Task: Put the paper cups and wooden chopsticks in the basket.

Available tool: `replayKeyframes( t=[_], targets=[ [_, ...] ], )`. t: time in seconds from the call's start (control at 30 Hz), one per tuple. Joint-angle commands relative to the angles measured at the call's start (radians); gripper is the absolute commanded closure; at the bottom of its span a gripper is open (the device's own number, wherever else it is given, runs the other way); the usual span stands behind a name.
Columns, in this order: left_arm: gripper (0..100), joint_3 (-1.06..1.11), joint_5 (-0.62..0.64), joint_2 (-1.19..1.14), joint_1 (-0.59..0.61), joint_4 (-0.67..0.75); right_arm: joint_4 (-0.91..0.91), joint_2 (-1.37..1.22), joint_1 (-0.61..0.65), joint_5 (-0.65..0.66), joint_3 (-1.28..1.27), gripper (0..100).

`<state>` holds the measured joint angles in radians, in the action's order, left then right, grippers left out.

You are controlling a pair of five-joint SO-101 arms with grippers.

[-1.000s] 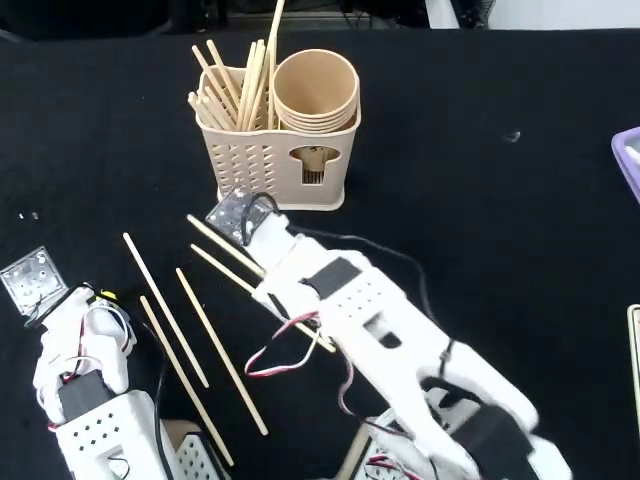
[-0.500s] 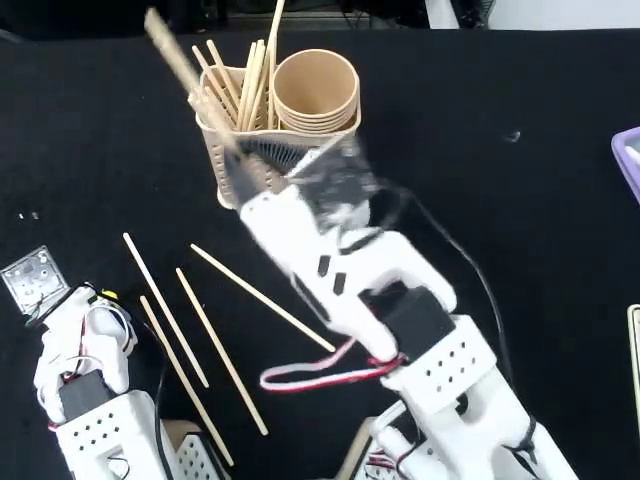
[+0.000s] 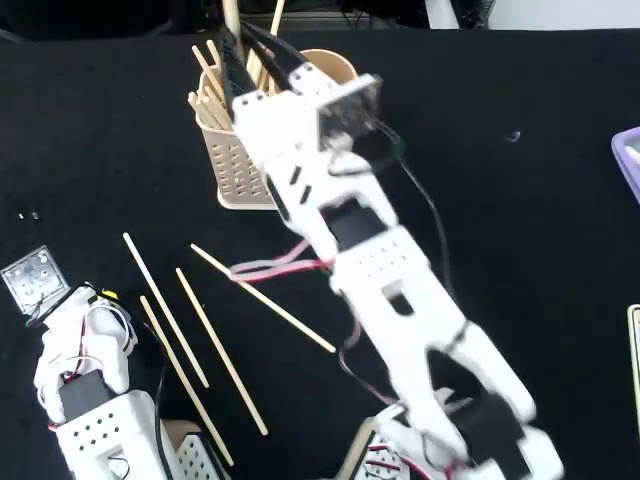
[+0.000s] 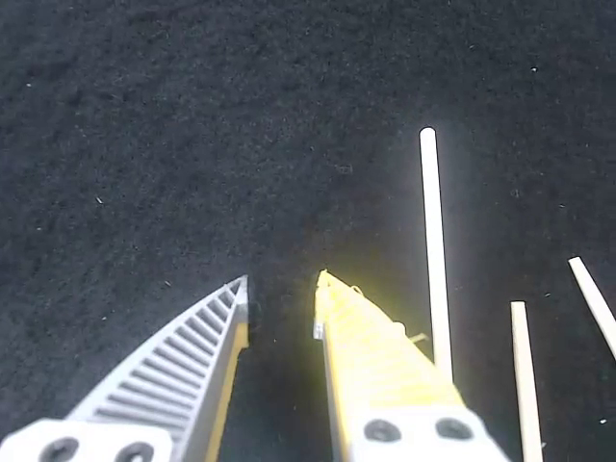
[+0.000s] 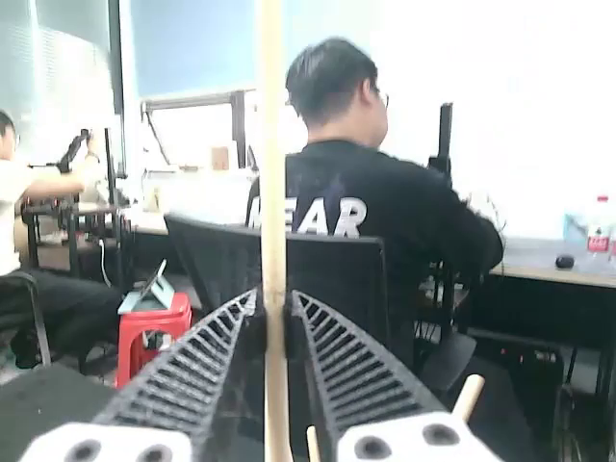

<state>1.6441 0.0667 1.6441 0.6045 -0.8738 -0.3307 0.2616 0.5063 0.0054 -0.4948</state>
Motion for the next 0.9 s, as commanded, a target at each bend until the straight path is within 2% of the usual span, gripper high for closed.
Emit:
replayKeyframes(
  t=[0.0,0.73,0.87],
  targets=[
    [88,-0.038,0.005,0.009,-0.013,0.005,-0.029,-0.119,-0.018,-0.009,0.162,98.6],
    [88,-0.041,0.003,0.009,-0.015,0.003,-0.028,-0.18,-0.052,-0.008,0.038,98.2],
    [88,-0.041,0.003,0.009,-0.015,0.003,0.084,-0.165,-0.038,-0.009,0.058,86.8]
  ],
)
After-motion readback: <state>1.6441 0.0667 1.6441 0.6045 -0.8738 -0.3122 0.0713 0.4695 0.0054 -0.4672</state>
